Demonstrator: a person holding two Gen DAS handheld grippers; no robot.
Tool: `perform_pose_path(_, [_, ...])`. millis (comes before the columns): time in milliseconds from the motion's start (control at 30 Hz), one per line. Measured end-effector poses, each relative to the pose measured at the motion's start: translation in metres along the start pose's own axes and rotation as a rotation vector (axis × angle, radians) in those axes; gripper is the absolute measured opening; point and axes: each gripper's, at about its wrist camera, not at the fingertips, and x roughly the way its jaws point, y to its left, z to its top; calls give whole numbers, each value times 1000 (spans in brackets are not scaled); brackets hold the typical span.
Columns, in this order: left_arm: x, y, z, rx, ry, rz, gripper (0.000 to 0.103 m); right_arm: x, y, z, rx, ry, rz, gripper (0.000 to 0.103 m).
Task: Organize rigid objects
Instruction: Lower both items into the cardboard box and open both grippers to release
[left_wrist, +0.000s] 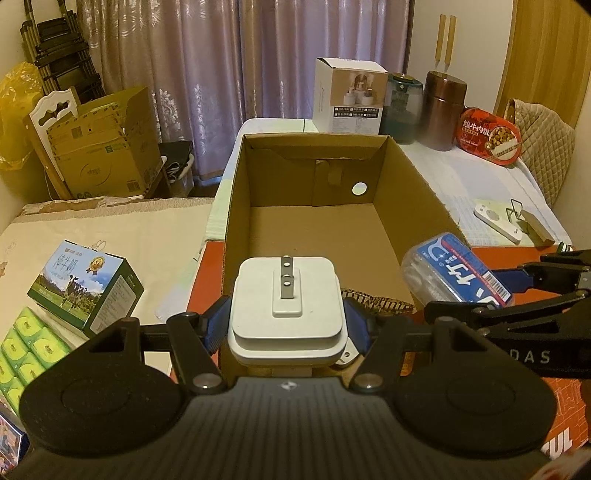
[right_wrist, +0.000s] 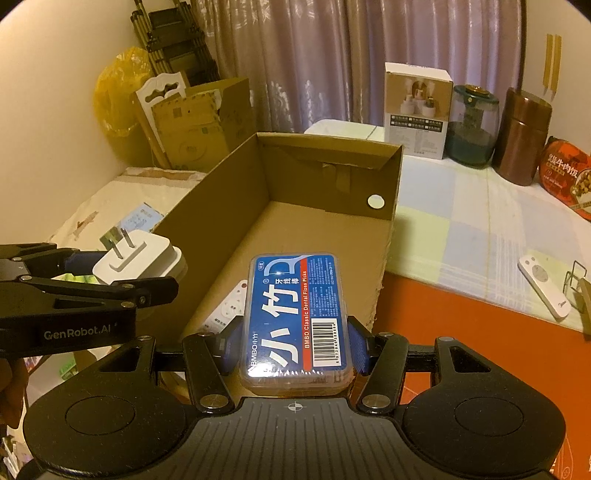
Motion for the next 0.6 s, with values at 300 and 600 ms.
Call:
perform_pose_path(300, [4,-3,-1,17,5,13,60,0,-1,-1,4,5,-1,54])
perform_pose_path(600, [-8,4,2,-7,-22,30,60,-5,-2,-2,12,-2,1,54])
